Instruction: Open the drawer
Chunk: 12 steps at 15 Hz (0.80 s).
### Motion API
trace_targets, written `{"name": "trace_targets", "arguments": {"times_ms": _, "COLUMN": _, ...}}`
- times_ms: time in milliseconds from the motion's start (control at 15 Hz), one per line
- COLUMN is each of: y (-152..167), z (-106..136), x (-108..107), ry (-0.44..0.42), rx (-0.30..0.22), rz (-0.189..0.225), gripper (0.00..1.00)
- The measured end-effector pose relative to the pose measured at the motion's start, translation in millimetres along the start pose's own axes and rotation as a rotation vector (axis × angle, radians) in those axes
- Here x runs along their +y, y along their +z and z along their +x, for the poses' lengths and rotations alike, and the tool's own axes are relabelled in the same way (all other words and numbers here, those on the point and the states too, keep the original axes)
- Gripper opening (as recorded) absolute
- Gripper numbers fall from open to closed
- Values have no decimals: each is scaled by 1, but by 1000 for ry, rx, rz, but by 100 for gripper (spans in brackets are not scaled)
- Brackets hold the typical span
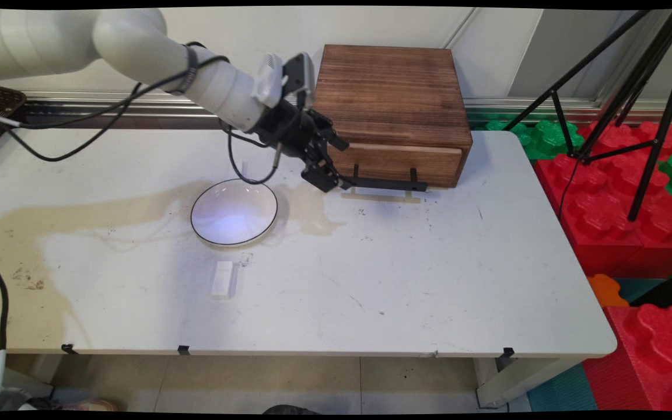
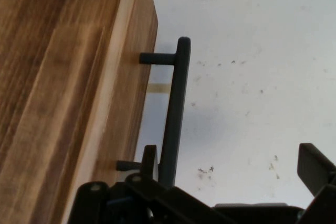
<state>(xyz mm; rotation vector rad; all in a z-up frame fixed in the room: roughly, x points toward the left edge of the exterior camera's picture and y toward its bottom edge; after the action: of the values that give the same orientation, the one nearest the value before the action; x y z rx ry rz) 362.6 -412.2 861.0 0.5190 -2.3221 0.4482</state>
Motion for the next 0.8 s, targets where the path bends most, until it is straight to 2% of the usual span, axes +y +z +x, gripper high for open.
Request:
{"name": "trace_targets", "arguments": {"times_ms": 600, "y": 52, "z": -1, "x": 0, "ry": 25, "rx": -98, "rz": -4, "gripper": 100}}
{"name": "trace_targets", "arguments": {"times_ms": 800, "y": 63, "z": -2, "x": -1, "ry": 36, "rx": -116, "rz": -4, "gripper": 100}}
